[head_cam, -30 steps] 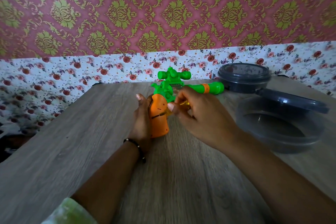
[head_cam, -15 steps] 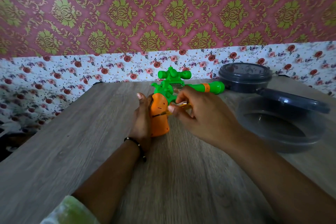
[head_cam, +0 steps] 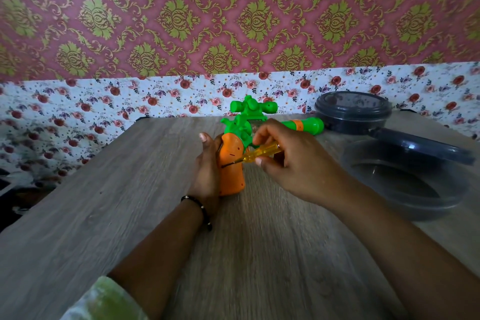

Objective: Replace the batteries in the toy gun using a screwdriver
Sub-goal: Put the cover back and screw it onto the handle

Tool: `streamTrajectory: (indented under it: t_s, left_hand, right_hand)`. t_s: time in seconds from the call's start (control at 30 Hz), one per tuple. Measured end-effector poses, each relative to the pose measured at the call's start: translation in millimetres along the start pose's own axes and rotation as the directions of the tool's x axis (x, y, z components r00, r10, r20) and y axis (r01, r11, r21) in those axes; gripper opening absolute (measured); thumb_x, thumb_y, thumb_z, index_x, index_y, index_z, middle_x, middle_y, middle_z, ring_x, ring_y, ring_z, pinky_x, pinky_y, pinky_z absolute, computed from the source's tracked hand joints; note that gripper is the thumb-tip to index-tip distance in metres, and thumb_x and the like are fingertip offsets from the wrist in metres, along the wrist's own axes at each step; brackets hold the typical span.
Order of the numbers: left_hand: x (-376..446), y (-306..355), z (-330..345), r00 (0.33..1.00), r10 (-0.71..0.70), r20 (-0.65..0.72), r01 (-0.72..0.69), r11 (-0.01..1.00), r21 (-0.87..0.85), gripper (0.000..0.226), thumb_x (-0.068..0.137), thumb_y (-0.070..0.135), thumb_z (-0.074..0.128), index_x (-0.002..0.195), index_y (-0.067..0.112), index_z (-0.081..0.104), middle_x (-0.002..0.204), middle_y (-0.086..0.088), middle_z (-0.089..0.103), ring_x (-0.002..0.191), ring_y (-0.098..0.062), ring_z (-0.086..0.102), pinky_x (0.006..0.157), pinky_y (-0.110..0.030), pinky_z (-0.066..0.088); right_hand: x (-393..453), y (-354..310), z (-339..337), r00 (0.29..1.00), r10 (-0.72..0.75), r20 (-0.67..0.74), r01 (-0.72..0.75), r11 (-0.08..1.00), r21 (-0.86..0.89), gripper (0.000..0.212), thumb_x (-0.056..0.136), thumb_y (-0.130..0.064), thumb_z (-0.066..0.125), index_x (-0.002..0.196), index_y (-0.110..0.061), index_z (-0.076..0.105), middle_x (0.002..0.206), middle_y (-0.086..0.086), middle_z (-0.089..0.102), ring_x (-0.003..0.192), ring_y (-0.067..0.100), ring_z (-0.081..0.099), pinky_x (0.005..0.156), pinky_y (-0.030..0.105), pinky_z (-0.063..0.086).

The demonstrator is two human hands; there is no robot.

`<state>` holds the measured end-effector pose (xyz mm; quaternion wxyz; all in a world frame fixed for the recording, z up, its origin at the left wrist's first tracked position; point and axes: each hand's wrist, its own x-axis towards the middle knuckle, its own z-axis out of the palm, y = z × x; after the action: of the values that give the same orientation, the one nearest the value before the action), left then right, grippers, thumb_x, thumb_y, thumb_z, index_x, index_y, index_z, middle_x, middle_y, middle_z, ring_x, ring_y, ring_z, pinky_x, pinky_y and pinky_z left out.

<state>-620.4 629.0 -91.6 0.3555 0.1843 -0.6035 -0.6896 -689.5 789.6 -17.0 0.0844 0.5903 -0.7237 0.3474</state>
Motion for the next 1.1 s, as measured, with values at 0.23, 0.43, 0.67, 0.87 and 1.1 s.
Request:
streamTrajectory:
  t_s: [0.23,0.43,0.67,0.87,1.1]
  left_hand:
    - [-1,1,1,1.000,0.015,0.026,-0.015,1.000,0.004,0.090,0.068,0.089,0.031,0.127,0.029,0.063,0.125,-0.007,0.069,0.119,-0.026,0.064,0.107,-0.056,0.044]
    - [-4,3,1,0.998,0.035,0.046,-0.036,0.999,0.016,0.093,0.069,0.091,0.034,0.125,0.023,0.064,0.125,-0.011,0.068,0.120,-0.031,0.063,0.107,-0.057,0.043]
    - [-6,4,2,0.998,0.063,0.030,-0.064,0.996,0.056,0.077,0.080,0.083,0.024,0.118,0.033,0.068,0.119,-0.005,0.072,0.115,-0.025,0.066,0.105,-0.055,0.045]
    - [-5,4,2,1.000,0.014,0.026,-0.015,1.000,0.026,0.091,0.068,0.092,0.030,0.130,0.032,0.061,0.129,-0.004,0.067,0.121,-0.023,0.062,0.109,-0.053,0.042]
    - [-6,5,3,1.000,-0.012,0.000,0.012,1.000,-0.026,0.087,0.078,0.082,0.024,0.135,0.026,0.057,0.128,-0.005,0.067,0.120,-0.025,0.063,0.106,-0.056,0.045]
  right_hand:
    - [-2,-5,4,0.991,-0.010,-0.137,-0.026,0.966,-0.258,0.045,0.078,-0.060,0.045,0.073,-0.018,0.060,0.061,0.001,0.059,0.060,0.021,0.056,0.054,0.033,0.045]
    - [-1,-5,3,0.997,-0.072,0.018,0.073,0.993,-0.093,0.019,0.082,-0.035,0.062,0.092,-0.021,0.056,0.086,0.002,0.067,0.080,0.021,0.062,0.069,0.039,0.051]
    - [-3,-12,3,0.993,-0.109,-0.053,0.095,0.973,-0.210,0.033,0.084,-0.052,0.049,0.089,-0.022,0.060,0.076,0.001,0.067,0.071,0.022,0.062,0.060,0.034,0.048]
    - [-2,-13,3,0.989,-0.034,-0.147,0.006,0.982,-0.190,0.042,0.081,-0.057,0.045,0.064,-0.019,0.052,0.050,-0.004,0.048,0.053,0.019,0.052,0.051,0.030,0.040]
    - [-2,-6,0,0.999,0.027,0.026,-0.029,0.996,0.085,0.023,0.077,-0.025,0.068,0.091,-0.026,0.049,0.069,0.002,0.062,0.060,0.018,0.055,0.060,0.040,0.048]
